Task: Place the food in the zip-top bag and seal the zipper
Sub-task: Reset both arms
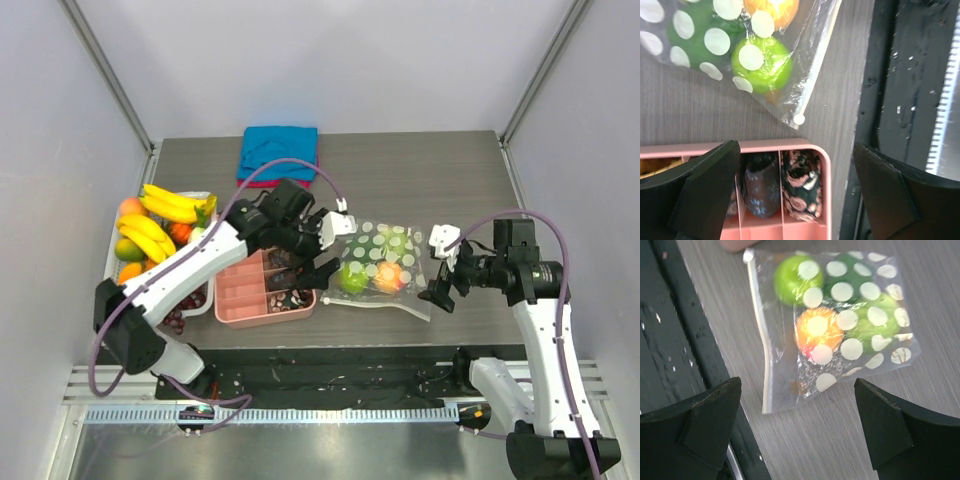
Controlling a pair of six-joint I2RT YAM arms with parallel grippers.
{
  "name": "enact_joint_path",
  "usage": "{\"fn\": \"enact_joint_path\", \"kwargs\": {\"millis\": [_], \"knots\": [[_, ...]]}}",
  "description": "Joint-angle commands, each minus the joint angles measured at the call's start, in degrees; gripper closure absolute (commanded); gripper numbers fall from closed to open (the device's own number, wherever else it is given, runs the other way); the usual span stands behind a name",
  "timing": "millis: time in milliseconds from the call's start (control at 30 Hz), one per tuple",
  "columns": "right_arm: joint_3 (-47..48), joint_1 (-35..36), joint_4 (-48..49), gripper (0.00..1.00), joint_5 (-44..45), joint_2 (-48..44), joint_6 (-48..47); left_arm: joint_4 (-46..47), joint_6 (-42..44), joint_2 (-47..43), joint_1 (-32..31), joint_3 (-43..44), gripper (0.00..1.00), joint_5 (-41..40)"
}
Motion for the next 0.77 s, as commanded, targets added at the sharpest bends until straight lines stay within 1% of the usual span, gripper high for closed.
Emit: {"fn": "enact_joint_path", "kwargs": {"millis": [0, 33, 67, 100, 133, 167, 200, 267, 300, 333, 400, 433, 533, 633, 733], "knots": [[4.8, 0.1, 12.1, 0.0, -0.7, 0.7, 24.9, -2.9, -7.0, -6.5, 1.9, 4.8, 0.0, 1.0], [5.4, 0.1, 14.3, 0.0, -0.4, 1.6, 29.0, -3.2, -8.8, -7.6, 3.3, 5.9, 0.0, 1.1], [6.1, 0.1, 18.6, 0.0, 0.3, 2.5, 34.3, -3.4, -12.5, -7.8, 4.7, 8.1, 0.0, 1.6], [7.3, 0.1, 20.7, 0.0, 1.0, 3.2, 42.8, -4.1, -14.6, -7.8, 8.9, 9.7, 0.0, 2.1], [7.9, 0.1, 22.6, 0.0, 2.5, 3.9, 47.1, -4.7, -16.5, -7.2, 11.4, 11.2, 0.0, 4.7], [8.4, 0.0, 26.3, 0.0, 3.6, 5.4, 50.9, -5.2, -20.9, -7.0, 14.1, 14.5, 0.0, 6.1], [9.1, 0.0, 28.1, 0.0, 4.9, 6.1, 58.2, -5.6, -22.7, -6.4, 20.3, 15.9, 0.0, 7.1], [9.7, -0.1, 32.7, 0.0, 9.6, 8.6, 63.4, -7.1, -25.6, -4.9, 25.3, 18.1, 0.0, 7.6], [9.9, -0.2, 34.0, 0.0, 11.3, 9.5, 66.4, -7.3, -29.3, -4.6, 29.6, 19.5, 0.0, 7.5], [10.0, -0.4, 35.2, 0.0, 14.8, 10.6, 69.6, -7.8, -30.2, -4.3, 31.7, 19.8, 0.0, 7.5], [10.3, -0.7, 36.1, 0.0, 17.6, 14.2, 71.8, -7.7, -30.7, -4.4, 34.7, 18.5, 0.0, 7.3], [10.3, -1.5, 36.4, 0.0, 18.6, 15.2, 72.7, -7.5, -30.8, -4.6, 37.2, 17.7, 0.0, 6.8], [9.9, -3.8, 36.7, 0.0, 20.8, 19.2, 73.4, -6.5, -30.7, -5.7, 40.4, 14.1, 0.0, 4.3], [10.0, -5.5, 36.7, 0.0, 21.3, 21.9, 72.8, -5.7, -29.7, -6.3, 43.2, 10.7, 0.0, 4.1], [11.7, -7.7, 36.7, 0.0, 20.9, 23.9, 72.1, -5.7, -28.5, -5.6, 43.6, 11.2, 0.0, 1.2]]}}
